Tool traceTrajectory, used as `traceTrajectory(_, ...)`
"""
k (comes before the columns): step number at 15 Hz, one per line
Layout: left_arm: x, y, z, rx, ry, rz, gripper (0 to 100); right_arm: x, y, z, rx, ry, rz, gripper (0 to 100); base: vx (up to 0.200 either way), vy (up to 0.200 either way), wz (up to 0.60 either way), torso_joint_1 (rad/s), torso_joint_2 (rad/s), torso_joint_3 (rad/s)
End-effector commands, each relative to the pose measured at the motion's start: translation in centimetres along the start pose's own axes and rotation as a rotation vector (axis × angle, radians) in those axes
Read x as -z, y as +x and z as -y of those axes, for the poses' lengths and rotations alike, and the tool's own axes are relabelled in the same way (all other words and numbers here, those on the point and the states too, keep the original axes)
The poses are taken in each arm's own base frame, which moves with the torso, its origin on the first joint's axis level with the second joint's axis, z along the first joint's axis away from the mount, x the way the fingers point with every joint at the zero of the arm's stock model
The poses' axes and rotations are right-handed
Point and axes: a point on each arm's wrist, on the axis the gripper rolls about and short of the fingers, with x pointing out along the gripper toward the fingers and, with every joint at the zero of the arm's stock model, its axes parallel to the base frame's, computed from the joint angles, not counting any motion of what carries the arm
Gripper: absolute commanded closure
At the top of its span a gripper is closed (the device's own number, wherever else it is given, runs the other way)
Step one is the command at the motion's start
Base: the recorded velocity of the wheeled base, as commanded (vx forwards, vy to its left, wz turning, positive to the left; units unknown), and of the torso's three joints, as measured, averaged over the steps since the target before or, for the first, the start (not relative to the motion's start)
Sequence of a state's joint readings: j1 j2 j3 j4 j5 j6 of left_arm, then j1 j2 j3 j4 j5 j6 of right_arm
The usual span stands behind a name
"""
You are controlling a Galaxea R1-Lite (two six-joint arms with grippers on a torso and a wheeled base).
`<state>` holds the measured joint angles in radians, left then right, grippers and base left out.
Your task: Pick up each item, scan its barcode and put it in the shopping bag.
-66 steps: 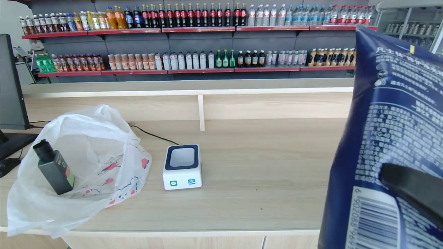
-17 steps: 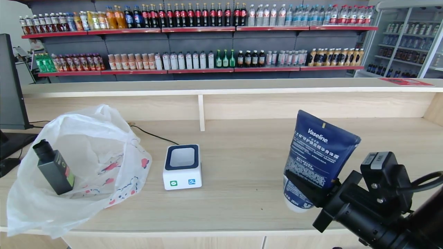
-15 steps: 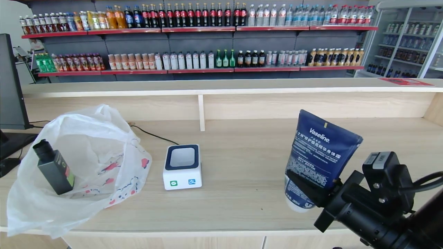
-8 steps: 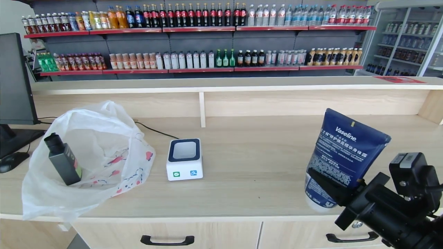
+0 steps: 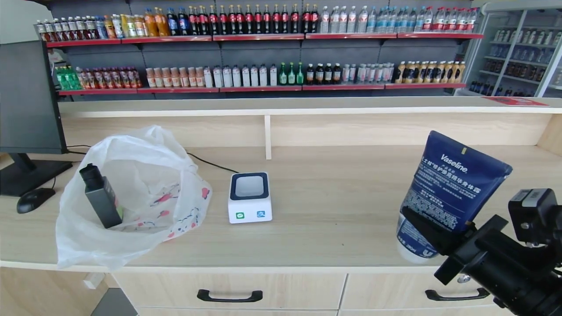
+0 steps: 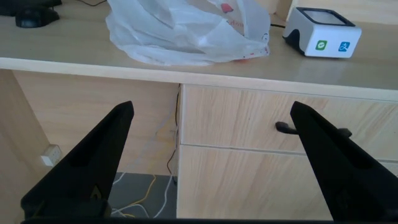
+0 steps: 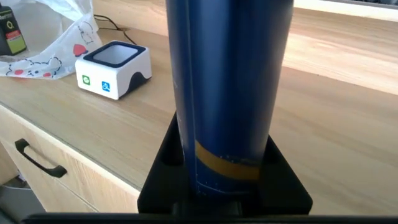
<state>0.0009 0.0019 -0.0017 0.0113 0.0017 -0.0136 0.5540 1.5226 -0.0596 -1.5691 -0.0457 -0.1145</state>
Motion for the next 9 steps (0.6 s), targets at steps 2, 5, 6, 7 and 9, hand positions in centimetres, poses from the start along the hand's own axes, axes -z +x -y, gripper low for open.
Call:
traceTrajectory(2, 0.0, 0.0, 0.0, -0.001, 0.0, 0.001, 0, -0.13, 0.23, 0.35, 0.02, -0.002, 0.008, 100, 0.0, 0.2, 0.0, 0.007, 0.0, 0.005)
traceTrajectory(5, 0.0, 0.0, 0.0, -0.001, 0.0, 0.001, 0, -0.2, 0.25, 0.78, 0.043, -0.003, 0.012, 100, 0.0, 0.2, 0.0, 0.002, 0.0, 0.002)
traceTrajectory(6, 0.0, 0.0, 0.0, -0.001, -0.002, 0.001, 0, -0.19, 0.29, 0.81, 0.045, -0.003, 0.012, 100, 0.0, 0.2, 0.0, 0.002, 0.01, 0.002)
traceTrajectory(7, 0.0, 0.0, 0.0, -0.001, -0.002, 0.001, 0, -0.16, 0.27, 0.83, 0.046, -0.003, 0.01, 100, 0.0, 0.2, 0.0, 0.007, 0.0, 0.007)
traceTrajectory(9, 0.0, 0.0, 0.0, -0.001, -0.002, 0.001, 0, -0.16, 0.22, 0.92, 0.051, -0.004, 0.01, 100, 0.0, 0.2, 0.0, 0.0, 0.0, 0.0)
